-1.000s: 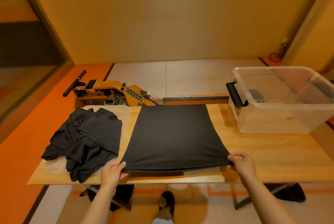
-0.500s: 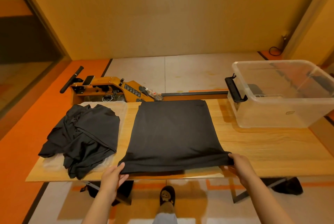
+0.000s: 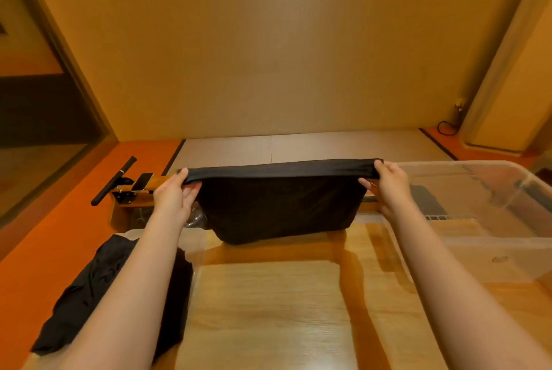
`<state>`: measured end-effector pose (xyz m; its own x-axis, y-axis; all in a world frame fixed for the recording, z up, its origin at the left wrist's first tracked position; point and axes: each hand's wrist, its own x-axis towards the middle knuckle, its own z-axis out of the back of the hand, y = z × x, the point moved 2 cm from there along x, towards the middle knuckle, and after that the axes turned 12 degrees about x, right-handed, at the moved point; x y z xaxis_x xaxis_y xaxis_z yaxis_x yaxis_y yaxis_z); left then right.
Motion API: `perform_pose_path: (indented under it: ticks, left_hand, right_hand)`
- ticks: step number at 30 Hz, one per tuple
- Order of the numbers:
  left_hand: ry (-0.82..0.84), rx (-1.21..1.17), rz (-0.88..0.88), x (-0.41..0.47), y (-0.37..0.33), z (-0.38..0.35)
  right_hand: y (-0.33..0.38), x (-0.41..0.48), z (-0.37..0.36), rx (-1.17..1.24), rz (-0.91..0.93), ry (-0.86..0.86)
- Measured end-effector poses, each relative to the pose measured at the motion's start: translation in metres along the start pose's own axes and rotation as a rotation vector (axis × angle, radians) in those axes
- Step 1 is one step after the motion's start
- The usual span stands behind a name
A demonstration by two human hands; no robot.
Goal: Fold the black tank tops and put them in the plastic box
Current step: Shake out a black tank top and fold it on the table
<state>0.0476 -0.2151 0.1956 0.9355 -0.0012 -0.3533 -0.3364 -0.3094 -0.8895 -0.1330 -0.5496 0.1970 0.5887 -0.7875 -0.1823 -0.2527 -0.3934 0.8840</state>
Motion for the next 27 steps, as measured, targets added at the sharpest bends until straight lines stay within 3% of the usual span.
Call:
perform_pose_path:
  ticks: [5,10,27]
  left_hand:
    - [0.051,0.073,-0.204,-0.002,-0.063,-0.035]
    - [0.066,0.097,-0.236,-0.020,-0.052,-0.022]
    - [-0.176,0.125,0.140,-0.120,0.158,0.140]
  right_hand:
    - [0.053,0.013,-0.034,0.068,0.187,0.035]
    - [0.049,-0.001,-0.018,0.079,0.190,0.069]
    - [-0.087,-0.128,0.144,-0.075,-0.131,-0.059]
